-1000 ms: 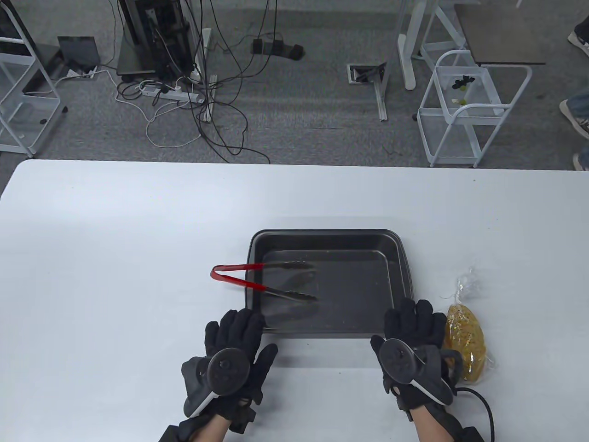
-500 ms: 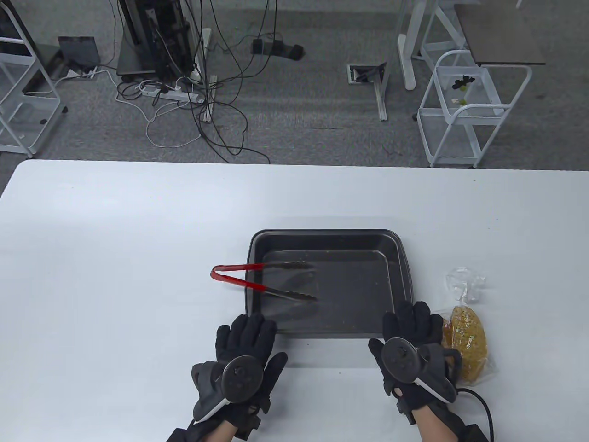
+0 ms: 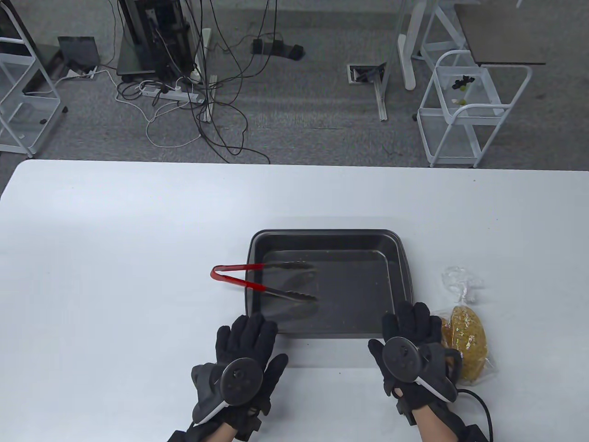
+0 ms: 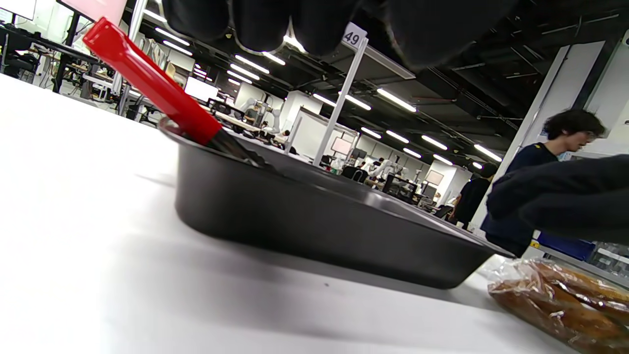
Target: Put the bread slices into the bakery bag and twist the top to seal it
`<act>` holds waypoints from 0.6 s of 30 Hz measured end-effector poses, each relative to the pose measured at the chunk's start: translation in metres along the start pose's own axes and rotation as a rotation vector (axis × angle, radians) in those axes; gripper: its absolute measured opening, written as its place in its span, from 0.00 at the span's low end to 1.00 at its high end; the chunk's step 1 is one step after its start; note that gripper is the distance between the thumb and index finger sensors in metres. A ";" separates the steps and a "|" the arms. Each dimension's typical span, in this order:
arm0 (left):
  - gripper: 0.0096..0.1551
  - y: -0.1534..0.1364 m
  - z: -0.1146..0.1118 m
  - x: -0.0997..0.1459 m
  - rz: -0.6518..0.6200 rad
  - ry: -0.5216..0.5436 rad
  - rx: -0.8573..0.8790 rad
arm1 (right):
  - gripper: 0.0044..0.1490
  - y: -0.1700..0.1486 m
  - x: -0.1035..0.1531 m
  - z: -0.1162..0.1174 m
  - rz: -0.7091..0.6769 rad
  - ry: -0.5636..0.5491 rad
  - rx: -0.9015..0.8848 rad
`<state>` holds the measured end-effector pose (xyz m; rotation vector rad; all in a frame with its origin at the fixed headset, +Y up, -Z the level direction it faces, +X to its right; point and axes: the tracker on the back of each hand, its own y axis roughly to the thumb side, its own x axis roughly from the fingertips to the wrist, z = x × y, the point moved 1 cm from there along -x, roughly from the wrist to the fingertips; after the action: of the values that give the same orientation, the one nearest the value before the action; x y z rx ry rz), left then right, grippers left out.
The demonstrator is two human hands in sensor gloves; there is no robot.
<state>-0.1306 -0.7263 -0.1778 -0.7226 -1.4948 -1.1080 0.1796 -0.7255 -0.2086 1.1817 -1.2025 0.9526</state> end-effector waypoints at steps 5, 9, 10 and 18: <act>0.42 0.001 0.000 0.001 -0.003 0.004 0.002 | 0.48 0.000 0.000 0.000 -0.008 0.000 -0.009; 0.42 0.001 0.000 0.000 -0.003 -0.003 -0.001 | 0.48 0.000 0.000 0.000 -0.010 0.002 -0.015; 0.42 0.001 0.000 0.000 -0.003 -0.004 -0.001 | 0.48 -0.001 0.000 -0.001 -0.011 0.002 -0.016; 0.42 -0.002 0.004 -0.001 0.007 0.010 -0.001 | 0.48 0.004 0.002 -0.004 -0.043 0.000 -0.040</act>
<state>-0.1341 -0.7237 -0.1794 -0.7215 -1.4825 -1.1060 0.1765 -0.7212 -0.2062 1.1719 -1.1866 0.8925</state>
